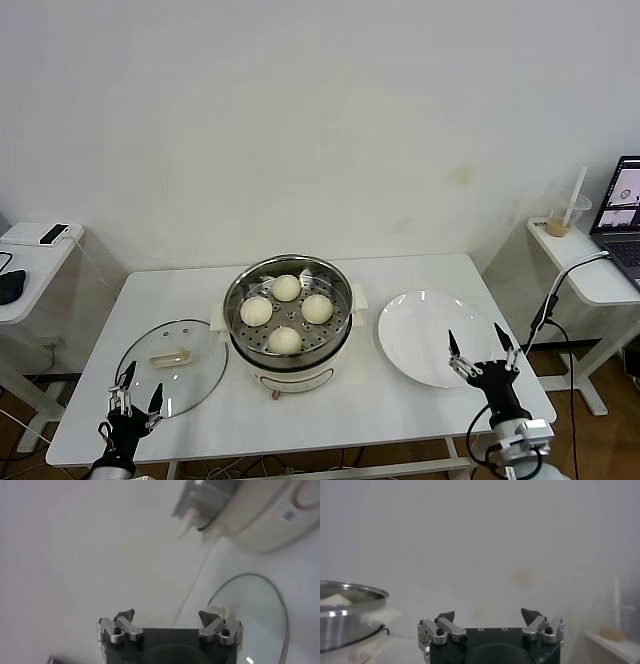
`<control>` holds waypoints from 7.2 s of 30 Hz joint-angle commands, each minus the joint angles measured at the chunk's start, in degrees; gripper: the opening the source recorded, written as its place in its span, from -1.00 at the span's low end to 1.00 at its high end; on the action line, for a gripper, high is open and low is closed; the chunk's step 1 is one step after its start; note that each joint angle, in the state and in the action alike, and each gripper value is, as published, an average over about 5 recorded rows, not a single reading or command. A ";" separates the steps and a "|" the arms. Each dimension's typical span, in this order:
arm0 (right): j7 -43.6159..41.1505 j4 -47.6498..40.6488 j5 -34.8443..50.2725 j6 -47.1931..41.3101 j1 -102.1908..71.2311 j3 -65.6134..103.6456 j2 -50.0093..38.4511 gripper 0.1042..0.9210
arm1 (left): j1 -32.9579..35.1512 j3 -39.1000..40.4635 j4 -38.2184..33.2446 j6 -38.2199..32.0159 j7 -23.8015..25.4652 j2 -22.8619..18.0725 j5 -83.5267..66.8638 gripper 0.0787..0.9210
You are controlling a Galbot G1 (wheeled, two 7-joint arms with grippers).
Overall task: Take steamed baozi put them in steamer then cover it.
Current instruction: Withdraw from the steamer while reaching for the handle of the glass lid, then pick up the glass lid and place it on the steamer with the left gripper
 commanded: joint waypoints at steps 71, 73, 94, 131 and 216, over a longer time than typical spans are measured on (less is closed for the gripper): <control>0.64 4.13 -2.75 0.91 -8.82 3.01 9.62 0.76 | -30.11 10.21 31.38 -1.56 5.24 5.77 10.81 0.06; 0.64 4.08 -2.74 0.90 -8.79 3.00 9.49 0.76 | -30.24 10.15 31.59 -1.61 5.12 5.64 10.83 -0.08; 0.43 2.36 -2.41 1.15 -7.03 1.85 7.68 0.76 | -19.41 1.26 13.16 0.88 2.50 3.75 15.81 -0.83; -1.44 -0.82 -9.18 0.88 -4.78 -2.33 5.01 0.76 | -18.12 6.19 -17.29 18.26 23.22 9.95 8.87 -0.83; -3.32 -6.04 -15.49 0.97 -3.31 -7.02 5.69 0.76 | -38.85 31.48 -1.47 23.80 30.64 -12.51 27.61 -0.57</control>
